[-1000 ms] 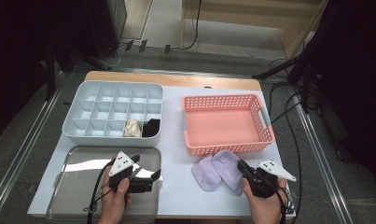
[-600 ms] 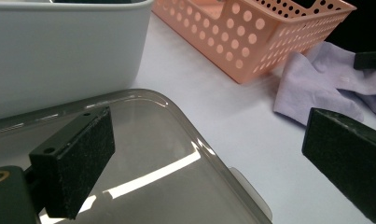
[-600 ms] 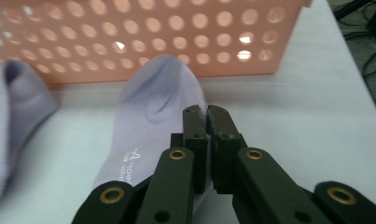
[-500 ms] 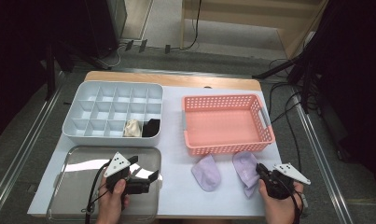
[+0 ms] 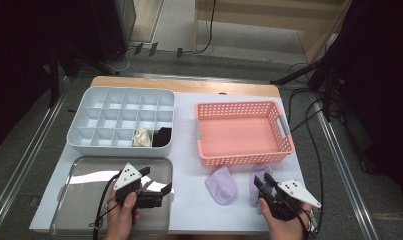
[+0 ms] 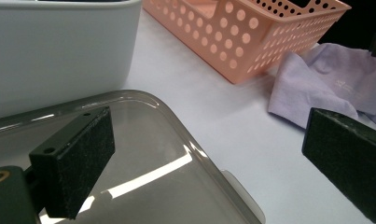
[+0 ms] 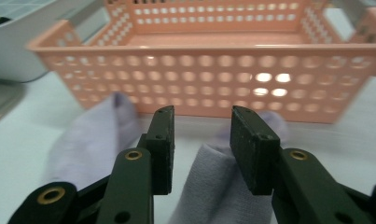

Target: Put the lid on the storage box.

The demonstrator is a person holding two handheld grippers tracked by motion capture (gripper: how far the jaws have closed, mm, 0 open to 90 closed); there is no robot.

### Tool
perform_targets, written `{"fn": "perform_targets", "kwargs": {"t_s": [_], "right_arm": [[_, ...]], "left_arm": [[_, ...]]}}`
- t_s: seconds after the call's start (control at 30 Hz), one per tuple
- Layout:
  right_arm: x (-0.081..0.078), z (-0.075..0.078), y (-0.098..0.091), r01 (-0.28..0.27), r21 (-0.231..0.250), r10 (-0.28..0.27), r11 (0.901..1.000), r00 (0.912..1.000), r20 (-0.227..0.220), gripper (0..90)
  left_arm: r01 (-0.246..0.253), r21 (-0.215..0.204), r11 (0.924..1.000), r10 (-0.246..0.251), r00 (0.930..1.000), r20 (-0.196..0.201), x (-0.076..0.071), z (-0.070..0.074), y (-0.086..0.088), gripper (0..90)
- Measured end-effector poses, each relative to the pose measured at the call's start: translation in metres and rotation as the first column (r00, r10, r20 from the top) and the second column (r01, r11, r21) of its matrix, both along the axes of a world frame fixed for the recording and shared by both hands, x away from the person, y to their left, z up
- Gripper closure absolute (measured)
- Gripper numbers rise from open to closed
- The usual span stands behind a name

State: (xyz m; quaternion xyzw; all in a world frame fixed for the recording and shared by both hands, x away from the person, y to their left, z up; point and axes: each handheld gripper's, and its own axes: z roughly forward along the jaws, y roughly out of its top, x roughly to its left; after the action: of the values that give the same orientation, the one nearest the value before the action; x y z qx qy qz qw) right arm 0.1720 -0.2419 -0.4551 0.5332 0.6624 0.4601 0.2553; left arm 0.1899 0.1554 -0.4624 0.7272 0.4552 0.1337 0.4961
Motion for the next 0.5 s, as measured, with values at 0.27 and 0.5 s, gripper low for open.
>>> {"fn": "perform_targets", "kwargs": {"t_s": [0.27,0.5], "right_arm": [[0.001,-0.003,0.008,0.012,-0.049,-0.011,0.9987,0.9998,0.015,56.9],[0.003,-0.002,-0.009,0.072,-0.044,-0.071,0.9965,0.9974,0.014,55.5]], "left_arm": [[0.006,0.004,1.0,-0.005,1.0,-0.007,0.0,-0.002,0.0,3.0],[-0.002,0.002,1.0,0.002,1.0,-0.007,0.001,-0.002,0.003,3.0]]}}
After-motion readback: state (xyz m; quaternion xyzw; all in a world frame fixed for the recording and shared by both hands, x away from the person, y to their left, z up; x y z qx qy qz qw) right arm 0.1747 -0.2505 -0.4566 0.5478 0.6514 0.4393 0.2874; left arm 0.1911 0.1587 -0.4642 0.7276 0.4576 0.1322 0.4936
